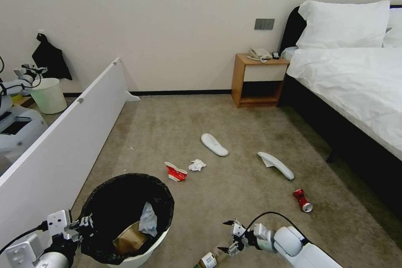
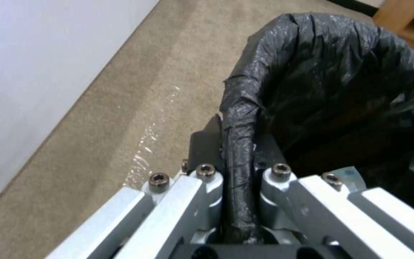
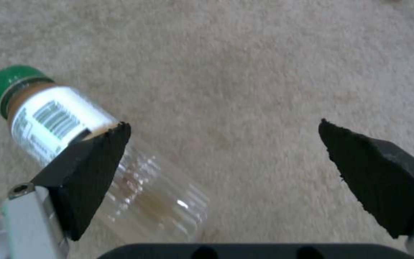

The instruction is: Pick up the trash bin, then pick up the garbage from the floor and place it into the trash bin.

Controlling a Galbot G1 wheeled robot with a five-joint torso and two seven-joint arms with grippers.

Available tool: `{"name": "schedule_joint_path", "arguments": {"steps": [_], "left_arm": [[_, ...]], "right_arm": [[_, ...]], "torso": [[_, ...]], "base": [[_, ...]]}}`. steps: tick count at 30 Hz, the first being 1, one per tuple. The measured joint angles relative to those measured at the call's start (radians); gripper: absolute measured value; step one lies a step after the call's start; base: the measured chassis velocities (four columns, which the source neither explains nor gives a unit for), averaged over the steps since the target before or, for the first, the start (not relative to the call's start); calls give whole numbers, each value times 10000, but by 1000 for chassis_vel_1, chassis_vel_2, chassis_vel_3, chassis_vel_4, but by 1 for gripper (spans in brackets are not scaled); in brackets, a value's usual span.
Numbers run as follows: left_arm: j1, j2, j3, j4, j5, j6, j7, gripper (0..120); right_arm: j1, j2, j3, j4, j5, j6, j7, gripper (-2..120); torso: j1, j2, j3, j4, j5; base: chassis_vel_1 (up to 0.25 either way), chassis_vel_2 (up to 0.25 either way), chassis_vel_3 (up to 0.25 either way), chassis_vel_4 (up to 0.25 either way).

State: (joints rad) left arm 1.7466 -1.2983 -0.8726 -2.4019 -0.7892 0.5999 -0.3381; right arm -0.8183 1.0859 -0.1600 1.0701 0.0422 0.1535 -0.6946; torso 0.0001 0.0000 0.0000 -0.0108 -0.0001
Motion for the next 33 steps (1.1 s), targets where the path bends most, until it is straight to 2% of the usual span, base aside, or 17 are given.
{"name": "schedule_joint_path", "arguments": {"steps": [5,11,33], "left_arm": [[2,-28,-3,-2,0,0,1,4],[-12,-59,23,-19,0,0,5,4],[16,-66,15,-80,-1,0,12,4]], "right_arm": [[126,121,-122,-92,69,54,-88,100],[373,443,-321,-300,430,421,-720,100],[505,398,-845,-231,782,773,-2354,100]], "torso": [[0,0,0,0,0],[0,0,0,1,1],[0,0,0,0,2]], "base": [[0,0,0,0],[0,0,0,0],[0,0,0,0]]}}
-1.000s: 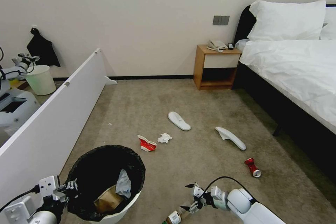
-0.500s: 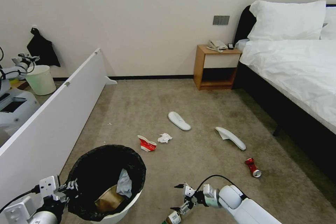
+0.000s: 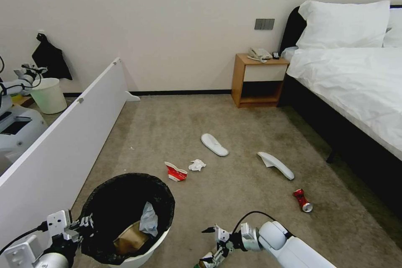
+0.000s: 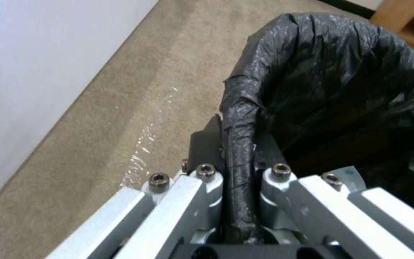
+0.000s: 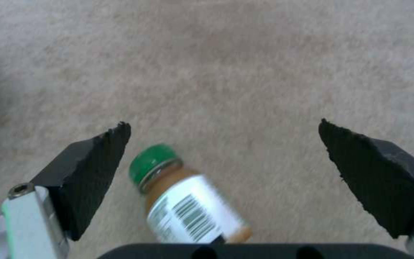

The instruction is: Pick up the trash bin, then pick up the garbage from the floor and place it into the trash bin.

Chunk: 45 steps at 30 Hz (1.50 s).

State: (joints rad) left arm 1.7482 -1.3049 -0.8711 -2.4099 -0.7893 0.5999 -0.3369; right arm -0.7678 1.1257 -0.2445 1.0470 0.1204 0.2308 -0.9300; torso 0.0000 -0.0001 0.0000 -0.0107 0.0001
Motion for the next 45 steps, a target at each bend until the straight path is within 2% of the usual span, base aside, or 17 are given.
{"name": "schedule_joint_path", "arguments": {"steps": [13,18,31,45], "left_arm": [[-62,28,40,12,-9,0,-7,4],[-42,39,30,12,-26,0,-11,4],[-100,29,52,29,-31,9,-27,4],[-98,32,0,17,-81,25,-37,4]], "right_arm": [[-72,-427,-459,-69,-65,18,-320,100],[27,-243,-292,-435,-260,94,-583,100],[225,-133,-244,-784,-410,144,-698,100],[631,322,-509,-1638,-524,207,-706,100]], "torso": [[0,0,0,0,-1],[0,0,0,1,-1],[0,0,0,0,-1],[-1,0,0,-1,-2]], "base": [[0,0,0,0],[0,0,0,0],[0,0,0,0],[0,0,0,0]]}}
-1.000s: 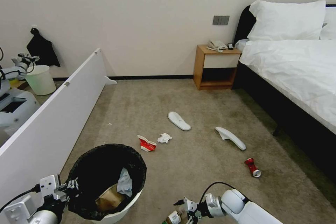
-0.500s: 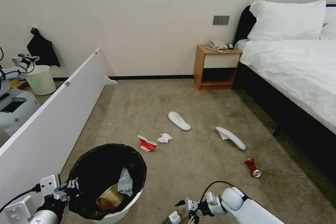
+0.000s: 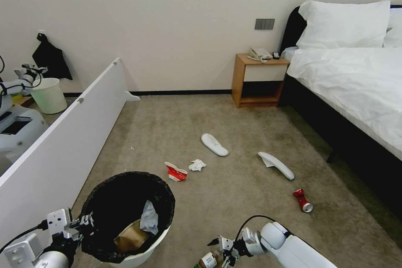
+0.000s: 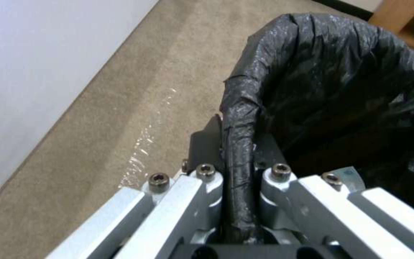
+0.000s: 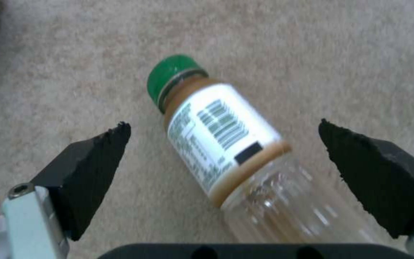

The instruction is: Pick up the trash bin, then pick up the garbage from the floor and place it into the trash bin.

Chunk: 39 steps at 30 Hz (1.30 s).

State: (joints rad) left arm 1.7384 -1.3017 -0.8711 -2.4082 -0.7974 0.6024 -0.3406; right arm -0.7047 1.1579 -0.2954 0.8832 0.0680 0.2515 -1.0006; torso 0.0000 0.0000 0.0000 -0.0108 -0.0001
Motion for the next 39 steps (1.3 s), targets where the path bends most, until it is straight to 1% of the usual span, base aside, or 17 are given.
{"name": "schedule_joint_path", "arguments": {"steps": [15,19,20,27,29,30,32,33,35,36,38,39], "left_arm": [[-10,-61,-9,-5,2,0,8,4],[-9,-64,-14,-13,2,0,10,4],[-13,-65,-15,-18,0,0,14,4],[-22,-88,2,-29,2,0,14,4],[-7,-89,1,-45,5,0,15,4],[-7,-89,1,-45,5,0,15,4],[11,-86,-3,-51,7,0,14,4],[11,-86,-3,-51,7,0,14,4],[23,-94,-3,-55,15,0,14,4],[23,-94,-3,-55,15,0,14,4],[34,-110,-1,-72,20,-1,14,4],[34,-110,-1,-72,20,-1,14,4]], "right_arm": [[-13,156,-211,-559,21,-93,51,100],[-64,122,-177,-591,-14,-93,58,100],[-108,90,-133,-602,-38,-96,56,100],[-147,68,-40,-609,-60,-171,-6,99],[-151,68,-11,-611,-57,-205,-39,88],[-151,68,-11,-611,-57,-205,-39,88],[-146,68,-8,-607,-53,-216,-48,77],[-146,68,-8,-607,-53,-216,-48,77],[-127,47,-27,-587,-41,-224,-64,65],[-127,47,-27,-587,-41,-224,-64,65],[-114,39,-36,-582,-26,-228,-71,55],[-114,39,-36,-582,-26,-228,-71,55]], "torso": [[0,0,0,2,1],[0,0,0,1,1],[1,0,0,-3,0],[0,0,0,0,1],[0,0,0,0,1],[0,0,0,0,1],[0,0,0,0,1],[0,0,0,0,1],[0,0,0,0,0],[0,0,0,0,0],[0,0,0,0,1],[0,0,0,0,1]], "base": [[0,0,0,0],[0,0,0,0],[0,0,0,0],[0,0,0,0],[0,0,0,0],[0,0,0,0],[0,0,0,0],[0,0,0,0],[0,0,0,0],[0,0,0,0],[0,0,0,0],[0,0,0,0]]}}
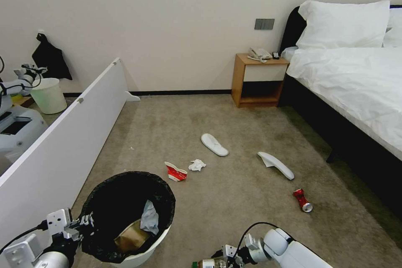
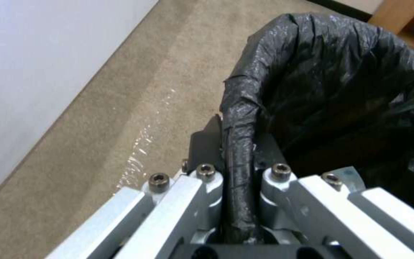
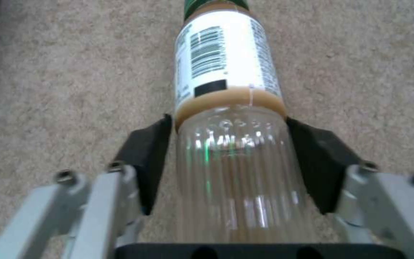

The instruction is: Pick up the trash bin, then pick up the garbage from the floor and place it into the trash bin.

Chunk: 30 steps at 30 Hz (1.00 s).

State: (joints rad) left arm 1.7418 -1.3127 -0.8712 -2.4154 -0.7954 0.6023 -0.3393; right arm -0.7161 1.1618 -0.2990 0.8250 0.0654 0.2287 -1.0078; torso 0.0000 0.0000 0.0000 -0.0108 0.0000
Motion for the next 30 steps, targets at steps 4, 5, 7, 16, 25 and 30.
{"name": "schedule_joint_path", "arguments": {"steps": [4,5,7,16,25,30], "left_arm": [[35,-15,0,-19,9,-1,0,4],[36,-14,-3,-23,12,-2,0,4],[36,-14,-4,-30,13,-2,0,4],[34,-21,20,-38,26,-3,0,4],[126,173,131,-17,-26,4,23,4],[109,409,189,30,-188,74,1,4]], "right_arm": [[5,-8,-31,46,41,-14,-28,40],[6,-14,-38,58,52,-19,-37,38],[8,-21,-41,61,58,-20,-42,35],[-46,-102,13,76,80,-18,-81,29],[-667,-416,1851,1064,358,175,147,29],[-1059,-496,3334,2126,871,270,319,29]], "torso": [[0,0,0,0,0],[0,0,0,0,0],[0,0,0,0,0],[0,0,0,0,1],[0,0,0,0,2],[0,0,0,2,1]], "base": [[0,0,0,0],[0,0,0,0],[0,0,0,0],[0,0,0,0],[0,0,0,0],[0,0,0,0]]}}
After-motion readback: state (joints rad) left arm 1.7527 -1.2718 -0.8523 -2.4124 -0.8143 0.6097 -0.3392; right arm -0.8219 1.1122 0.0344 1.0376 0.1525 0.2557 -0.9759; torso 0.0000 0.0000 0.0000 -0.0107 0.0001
